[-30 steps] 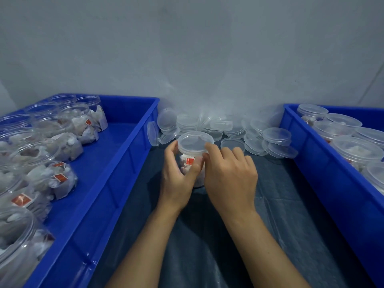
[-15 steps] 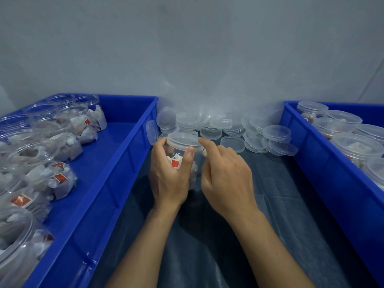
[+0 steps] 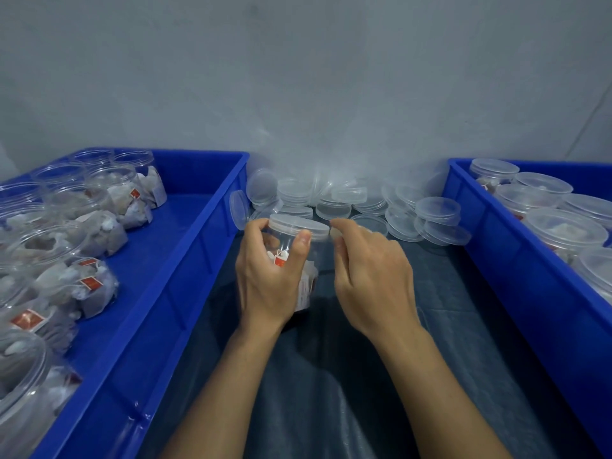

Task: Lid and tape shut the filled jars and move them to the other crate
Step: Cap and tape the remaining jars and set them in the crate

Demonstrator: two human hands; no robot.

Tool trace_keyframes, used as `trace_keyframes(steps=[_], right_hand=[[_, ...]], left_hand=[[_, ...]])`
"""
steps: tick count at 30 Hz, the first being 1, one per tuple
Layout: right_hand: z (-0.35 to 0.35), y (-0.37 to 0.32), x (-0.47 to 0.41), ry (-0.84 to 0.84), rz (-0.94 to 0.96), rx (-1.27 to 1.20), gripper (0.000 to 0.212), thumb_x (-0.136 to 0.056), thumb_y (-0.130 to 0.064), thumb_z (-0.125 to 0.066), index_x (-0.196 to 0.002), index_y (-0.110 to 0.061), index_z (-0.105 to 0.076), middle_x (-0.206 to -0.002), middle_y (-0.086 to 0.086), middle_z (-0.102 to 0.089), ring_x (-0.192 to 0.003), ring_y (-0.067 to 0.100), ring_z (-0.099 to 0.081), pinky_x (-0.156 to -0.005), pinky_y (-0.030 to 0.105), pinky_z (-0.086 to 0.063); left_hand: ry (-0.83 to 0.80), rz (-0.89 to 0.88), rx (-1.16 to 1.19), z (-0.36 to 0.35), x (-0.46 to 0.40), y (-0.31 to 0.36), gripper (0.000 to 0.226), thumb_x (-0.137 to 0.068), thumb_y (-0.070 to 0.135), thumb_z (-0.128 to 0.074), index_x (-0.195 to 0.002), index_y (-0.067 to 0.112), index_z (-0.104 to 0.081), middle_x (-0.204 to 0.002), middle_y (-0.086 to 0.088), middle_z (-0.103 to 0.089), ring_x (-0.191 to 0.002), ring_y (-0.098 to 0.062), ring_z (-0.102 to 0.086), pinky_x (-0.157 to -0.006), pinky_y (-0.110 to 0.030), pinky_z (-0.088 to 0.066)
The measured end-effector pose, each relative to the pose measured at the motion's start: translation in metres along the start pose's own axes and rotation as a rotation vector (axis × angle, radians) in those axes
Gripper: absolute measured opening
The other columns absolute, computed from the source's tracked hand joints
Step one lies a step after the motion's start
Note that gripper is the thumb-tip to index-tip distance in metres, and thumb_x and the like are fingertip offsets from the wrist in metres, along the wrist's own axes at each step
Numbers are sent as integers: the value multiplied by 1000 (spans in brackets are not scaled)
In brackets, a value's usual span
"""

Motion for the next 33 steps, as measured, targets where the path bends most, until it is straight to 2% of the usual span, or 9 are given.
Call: trace_keyframes(steps=[3,7,11,17,22,27,30,33], right_hand=[[2,3,-2,5,-34,20,8,-104,-19,-52,-107,-19,-59,-79,-4,-63,-76,19,-45,-65,39,-22],[2,5,-1,-81,-65,-12,25,-107,-29,-47,-129,-25,-57,-90,-2,-73,-83,27,-62,-71,40,-37],[3,5,-2,-150,-89,-33,40,-105,-30,-47,-144,-33,-51,-99,1,-76,-93,29,-65,-78,40,-37],[6,5,-1,-137,-85,-20,41,-102,-28,-50,-142,-33,-59,-100,2,-76,-92,33,-66,-78,44,-44],[6,5,0,-149,-89,0,44,-100,-37,-40,-139,-37,-61,-96,-3,-74,-93,30,-66,-80,43,-47],[4,7,0,-141,-92,2,39,-103,-33,-47,-139,-34,-63,-95,-2,-73,-94,31,-65,-78,44,-47],[5,6,1,-119,-87,11,38,-102,-32,-49,-137,-33,-65,-92,-1,-72,-92,32,-65,-75,43,-46],[6,3,2,-113,-78,0,38,-102,-32,-47,-136,-30,-66,-90,0,-72,-91,33,-65,-75,45,-46]], left_hand=[[-20,-1,-19,0,0,1,62,-86,72,-60,-120,20,-58,-105,3,-68,-97,-19,-65,-80,-38,-54],[-27,6,-25,0,2,3,63,-85,73,-58,-120,21,-58,-103,2,-67,-95,-18,-64,-79,-37,-54],[-43,17,-2,-2,4,6,56,-86,71,-58,-116,24,-57,-103,3,-68,-97,-17,-66,-81,-40,-55],[-92,40,26,-3,4,3,55,-87,70,-57,-115,23,-59,-103,4,-70,-97,-16,-67,-82,-40,-55],[-153,29,25,0,1,1,49,-91,68,-52,-112,25,-59,-100,5,-71,-95,-15,-69,-81,-41,-56],[-190,64,18,2,2,5,38,-101,54,-39,-113,26,-62,-100,8,-72,-93,-12,-68,-82,-41,-55],[-213,18,-101,3,6,11,52,-101,65,-28,-111,27,-63,-94,8,-71,-92,-20,-67,-82,-45,-51],[-224,62,-170,2,8,17,85,-83,92,-26,-127,28,-61,-108,7,-73,-102,-19,-67,-92,-45,-52]])
Point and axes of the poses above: each hand's wrist, its own x-axis away from the middle knuckle, its own z-axis out of the back of the hand, y = z × x, the point moved 2 cm from there along -x, towards the middle knuckle
